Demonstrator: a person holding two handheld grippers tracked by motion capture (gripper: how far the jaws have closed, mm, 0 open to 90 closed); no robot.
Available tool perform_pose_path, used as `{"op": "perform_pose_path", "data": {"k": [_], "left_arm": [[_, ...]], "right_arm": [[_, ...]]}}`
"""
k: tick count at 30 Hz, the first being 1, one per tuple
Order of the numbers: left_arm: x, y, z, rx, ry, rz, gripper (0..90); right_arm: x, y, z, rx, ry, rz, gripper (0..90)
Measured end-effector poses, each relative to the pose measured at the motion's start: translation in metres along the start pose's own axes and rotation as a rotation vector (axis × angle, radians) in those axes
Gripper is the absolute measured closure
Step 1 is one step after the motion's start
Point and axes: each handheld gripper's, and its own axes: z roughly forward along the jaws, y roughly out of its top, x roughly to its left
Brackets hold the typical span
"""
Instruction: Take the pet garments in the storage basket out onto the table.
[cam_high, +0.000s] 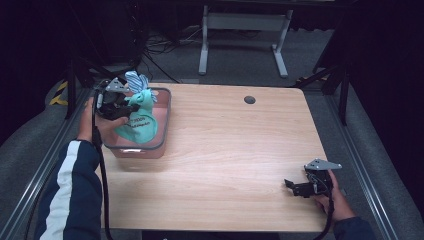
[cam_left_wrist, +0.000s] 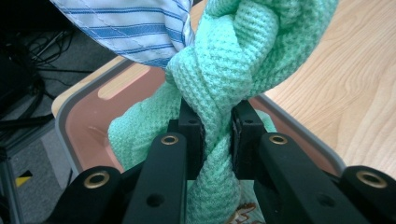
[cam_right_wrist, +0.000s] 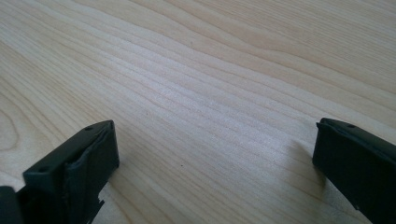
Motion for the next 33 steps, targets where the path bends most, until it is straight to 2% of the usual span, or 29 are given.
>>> {"op": "perform_pose_path", "data": {"k": [5, 14, 27, 33], "left_arm": [[-0.004, 0.007, -0.014, -0.034, -0.001, 0.0, 78.2], [-0.017, 0.021, -0.029, -0.079, -0.012, 0.049, 78.2], [-0.047, 0.046, -0.033, -0.135, -0.073, 0.12, 78.1], [-0.07, 0.063, -0.028, -0.15, -0.127, 0.173, 78.1]], "right_arm": [[0.0, 0.0, 0.0, 0.0, 0.001, -0.001, 0.7], [0.0, 0.0, 0.0, 0.0, 0.001, 0.0, 0.7], [0.0, 0.0, 0.0, 0.0, 0.001, 0.0, 0.7], [0.0, 0.0, 0.0, 0.0, 0.001, 0.0, 0.7]]}}
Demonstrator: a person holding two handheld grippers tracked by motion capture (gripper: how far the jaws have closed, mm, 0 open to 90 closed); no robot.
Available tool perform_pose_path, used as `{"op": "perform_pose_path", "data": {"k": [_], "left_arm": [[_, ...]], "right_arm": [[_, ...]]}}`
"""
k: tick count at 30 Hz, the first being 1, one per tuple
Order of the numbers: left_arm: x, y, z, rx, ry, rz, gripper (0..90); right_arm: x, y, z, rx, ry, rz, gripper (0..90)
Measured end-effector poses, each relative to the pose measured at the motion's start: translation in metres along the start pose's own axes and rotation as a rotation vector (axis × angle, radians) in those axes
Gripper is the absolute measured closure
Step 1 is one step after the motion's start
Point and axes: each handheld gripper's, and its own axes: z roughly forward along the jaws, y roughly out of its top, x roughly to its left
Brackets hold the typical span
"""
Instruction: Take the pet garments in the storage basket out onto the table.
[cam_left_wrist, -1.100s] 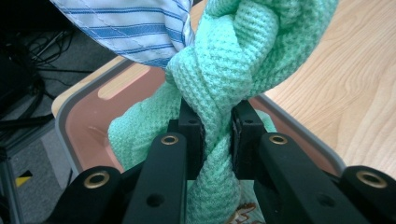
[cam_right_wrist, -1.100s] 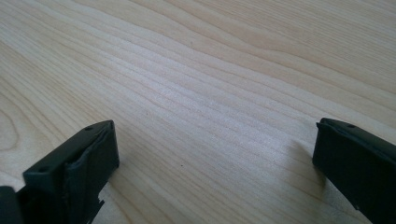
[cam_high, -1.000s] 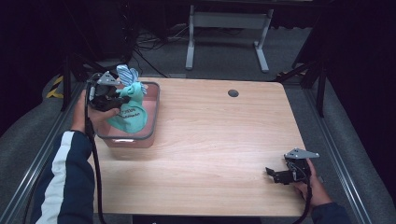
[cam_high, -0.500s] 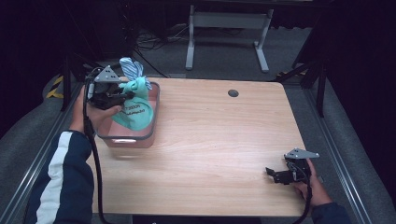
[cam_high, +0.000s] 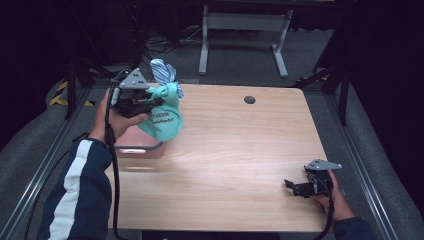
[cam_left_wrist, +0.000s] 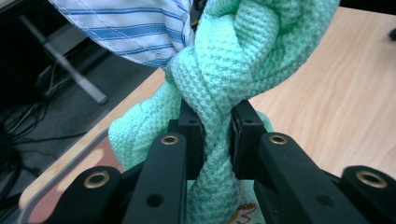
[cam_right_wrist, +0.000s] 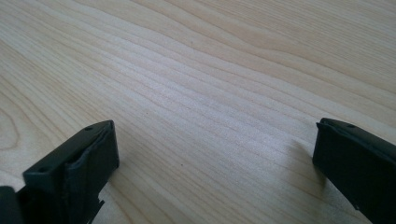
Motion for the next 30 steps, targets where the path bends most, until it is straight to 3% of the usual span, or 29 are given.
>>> {"op": "perform_pose_path", "data": {"k": [8, 13, 20, 30], "left_arm": [[-0.022, 0.021, 0.021, 0.006, -0.064, 0.059, 78.1], [-0.033, 0.028, 0.037, 0.008, -0.108, 0.074, 78.2], [-0.056, 0.035, 0.074, 0.025, -0.185, 0.098, 78.2], [-0.082, 0.037, 0.116, 0.071, -0.261, 0.115, 78.1]], "right_arm": [[0.0, 0.0, 0.0, -0.001, 0.0, 0.0, 0.7], [0.0, 0.0, 0.0, -0.001, 0.0, 0.0, 0.7], [0.0, 0.0, 0.0, -0.001, 0.0, 0.0, 0.7], [0.0, 0.0, 0.0, -0.001, 0.0, 0.0, 0.7]]}}
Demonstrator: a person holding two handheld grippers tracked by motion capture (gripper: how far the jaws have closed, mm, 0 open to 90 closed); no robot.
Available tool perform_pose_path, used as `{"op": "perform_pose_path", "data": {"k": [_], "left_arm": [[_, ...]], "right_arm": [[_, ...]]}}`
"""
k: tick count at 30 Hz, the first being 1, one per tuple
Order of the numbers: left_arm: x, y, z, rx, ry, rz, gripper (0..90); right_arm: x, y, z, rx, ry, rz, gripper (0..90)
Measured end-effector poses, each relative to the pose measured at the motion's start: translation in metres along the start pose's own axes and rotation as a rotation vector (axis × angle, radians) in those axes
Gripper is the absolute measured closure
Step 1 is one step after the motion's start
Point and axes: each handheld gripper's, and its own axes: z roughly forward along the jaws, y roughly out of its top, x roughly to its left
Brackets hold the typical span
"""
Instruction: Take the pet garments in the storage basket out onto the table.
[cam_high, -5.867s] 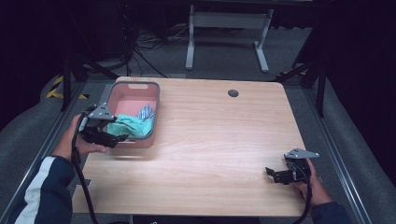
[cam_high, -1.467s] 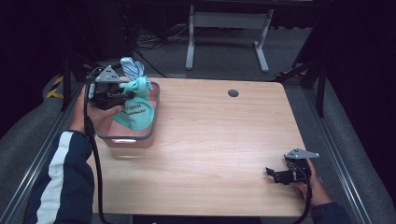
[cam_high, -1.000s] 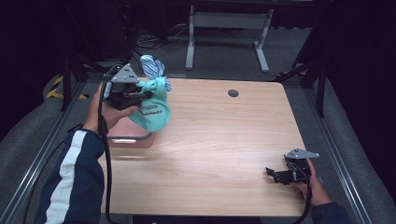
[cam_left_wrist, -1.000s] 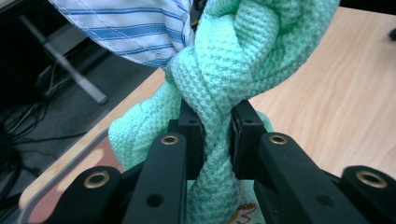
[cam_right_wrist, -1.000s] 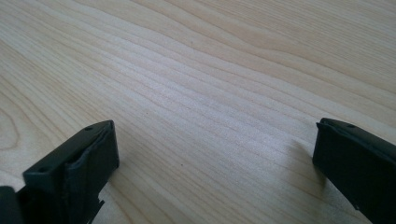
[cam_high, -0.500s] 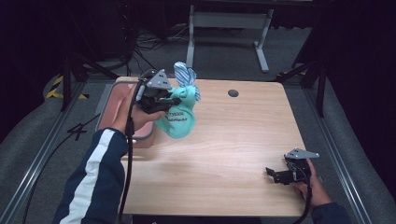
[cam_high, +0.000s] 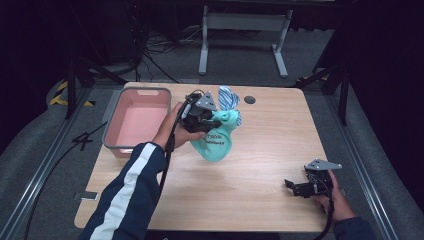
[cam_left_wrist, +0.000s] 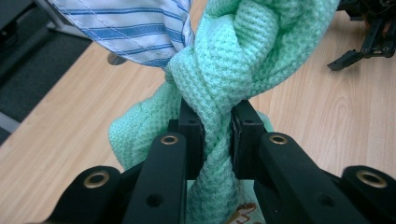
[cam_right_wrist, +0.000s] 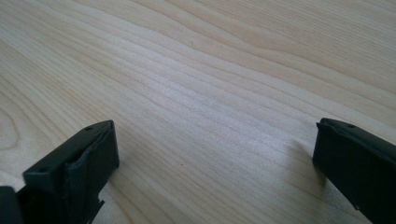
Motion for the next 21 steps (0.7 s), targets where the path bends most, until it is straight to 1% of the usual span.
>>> {"op": "perform_pose_path", "data": {"k": [2, 4, 7, 9, 10, 12, 14, 15, 17, 21], "left_arm": [[-0.002, 0.001, 0.008, 0.008, -0.01, 0.004, 78.1], [-0.005, 0.001, 0.018, 0.012, -0.024, 0.005, 78.1], [-0.008, -0.001, 0.036, 0.038, -0.037, -0.004, 78.0], [-0.009, -0.004, 0.047, 0.053, -0.042, -0.013, 77.9], [-0.009, -0.006, 0.055, 0.061, -0.045, -0.026, 78.0], [-0.009, -0.01, 0.065, 0.073, -0.055, -0.033, 77.9], [-0.009, -0.014, 0.076, 0.092, -0.054, -0.056, 77.8], [-0.008, -0.016, 0.08, 0.098, -0.059, -0.054, 77.8], [-0.007, -0.02, 0.088, 0.116, -0.054, -0.067, 77.7], [-0.006, -0.027, 0.1, 0.126, -0.054, -0.089, 77.4]], "right_arm": [[0.0, 0.0, 0.0, 0.0, 0.0, 0.0, 0.7], [0.0, 0.0, 0.0, 0.0, 0.0, 0.0, 0.7], [0.0, 0.0, 0.0, 0.0, 0.001, 0.001, 0.7], [0.0, 0.0, 0.0, 0.0, 0.001, 0.001, 0.7], [0.0, 0.0, 0.0, 0.0, 0.0, 0.0, 0.7], [0.0, 0.0, 0.0, 0.002, -0.001, -0.003, 0.7], [0.0, 0.0, 0.0, 0.002, -0.001, -0.004, 0.7], [0.0, 0.0, 0.0, 0.002, -0.001, -0.004, 0.7], [0.0, 0.0, 0.0, 0.002, -0.001, -0.004, 0.7], [0.0, 0.0, 0.0, 0.002, 0.0, -0.004, 0.7]]}}
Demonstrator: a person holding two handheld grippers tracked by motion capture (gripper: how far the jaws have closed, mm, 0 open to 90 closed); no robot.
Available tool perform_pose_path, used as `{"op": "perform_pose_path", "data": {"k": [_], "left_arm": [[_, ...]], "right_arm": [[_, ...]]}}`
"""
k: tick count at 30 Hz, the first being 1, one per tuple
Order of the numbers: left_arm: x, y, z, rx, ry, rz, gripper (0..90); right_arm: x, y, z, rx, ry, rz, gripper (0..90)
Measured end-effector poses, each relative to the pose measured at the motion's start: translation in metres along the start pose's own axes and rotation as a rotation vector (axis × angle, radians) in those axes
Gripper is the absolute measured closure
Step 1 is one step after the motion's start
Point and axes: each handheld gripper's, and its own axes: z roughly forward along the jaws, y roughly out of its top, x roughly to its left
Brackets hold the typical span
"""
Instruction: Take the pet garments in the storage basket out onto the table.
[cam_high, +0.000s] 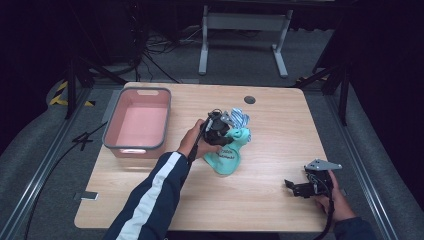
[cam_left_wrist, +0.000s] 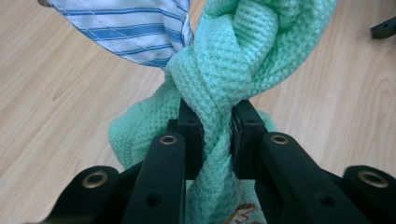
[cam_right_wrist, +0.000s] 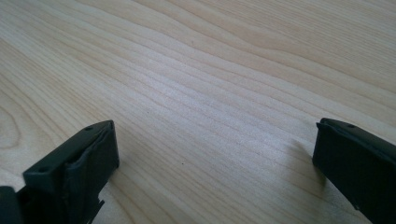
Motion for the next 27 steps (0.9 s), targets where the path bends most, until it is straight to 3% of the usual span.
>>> {"op": "perform_pose_path", "data": {"k": [9, 13, 21, 27], "left_arm": [[0.0, -0.009, 0.016, 0.017, 0.008, -0.026, 74.4], [0.001, -0.012, 0.022, 0.031, 0.006, -0.031, 68.8], [0.0, -0.012, 0.023, 0.024, 0.007, -0.063, 46.1], [0.0, -0.01, 0.019, -0.001, 0.034, -0.08, 31.2]], "right_arm": [[0.0, 0.0, 0.0, 0.0, 0.0, 0.0, 0.7], [0.0, 0.0, 0.0, 0.0, 0.0, 0.0, 0.7], [0.0, 0.0, 0.0, 0.0, 0.0, 0.0, 0.7], [0.0, 0.0, 0.0, 0.0, 0.0, 0.0, 0.7]]}}
